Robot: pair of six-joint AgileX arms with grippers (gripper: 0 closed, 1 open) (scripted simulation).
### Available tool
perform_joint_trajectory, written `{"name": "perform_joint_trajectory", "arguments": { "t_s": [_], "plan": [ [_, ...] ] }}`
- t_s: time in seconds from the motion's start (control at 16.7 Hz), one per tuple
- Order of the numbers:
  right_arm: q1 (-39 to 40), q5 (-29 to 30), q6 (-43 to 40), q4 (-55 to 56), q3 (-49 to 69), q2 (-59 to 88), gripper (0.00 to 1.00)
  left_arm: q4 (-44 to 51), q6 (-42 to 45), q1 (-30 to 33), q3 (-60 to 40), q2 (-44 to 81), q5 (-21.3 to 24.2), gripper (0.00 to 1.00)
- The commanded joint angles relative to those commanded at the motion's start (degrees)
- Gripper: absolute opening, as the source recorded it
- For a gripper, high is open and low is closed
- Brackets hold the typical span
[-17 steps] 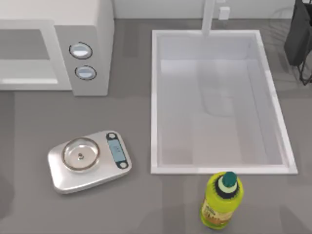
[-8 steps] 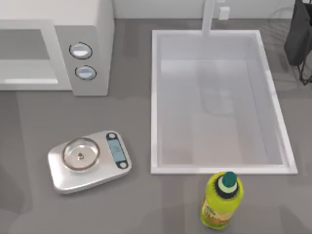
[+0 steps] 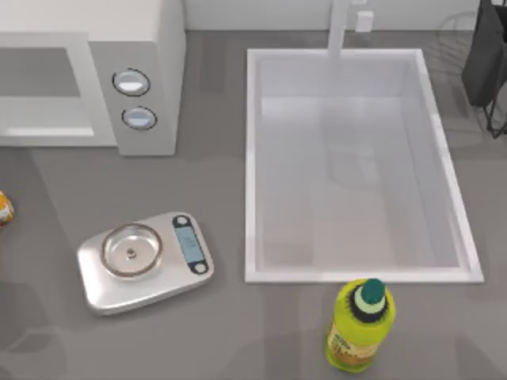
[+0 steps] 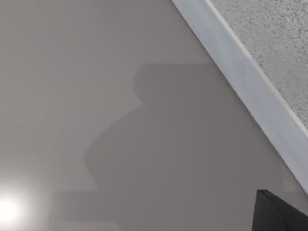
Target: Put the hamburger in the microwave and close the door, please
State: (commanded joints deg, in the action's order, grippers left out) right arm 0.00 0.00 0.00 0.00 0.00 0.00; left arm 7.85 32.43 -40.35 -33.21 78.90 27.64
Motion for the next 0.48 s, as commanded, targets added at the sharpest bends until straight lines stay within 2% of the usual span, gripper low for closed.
{"name": "perform_joint_trajectory", "arguments": {
  "t_s": [0.24, 0.48],
  "plan": [
    [0.0, 0.0, 0.0, 0.0, 0.0, 0.0, 1.00, -2.1, -5.9, 6.5, 5.9, -6.3, -3.4, 0.00],
    [0.0, 0.0, 0.0, 0.0, 0.0, 0.0, 1.00, -2.3, -6.4, 7.0, 6.4, -6.8, -3.8, 0.00]
  ]
}}
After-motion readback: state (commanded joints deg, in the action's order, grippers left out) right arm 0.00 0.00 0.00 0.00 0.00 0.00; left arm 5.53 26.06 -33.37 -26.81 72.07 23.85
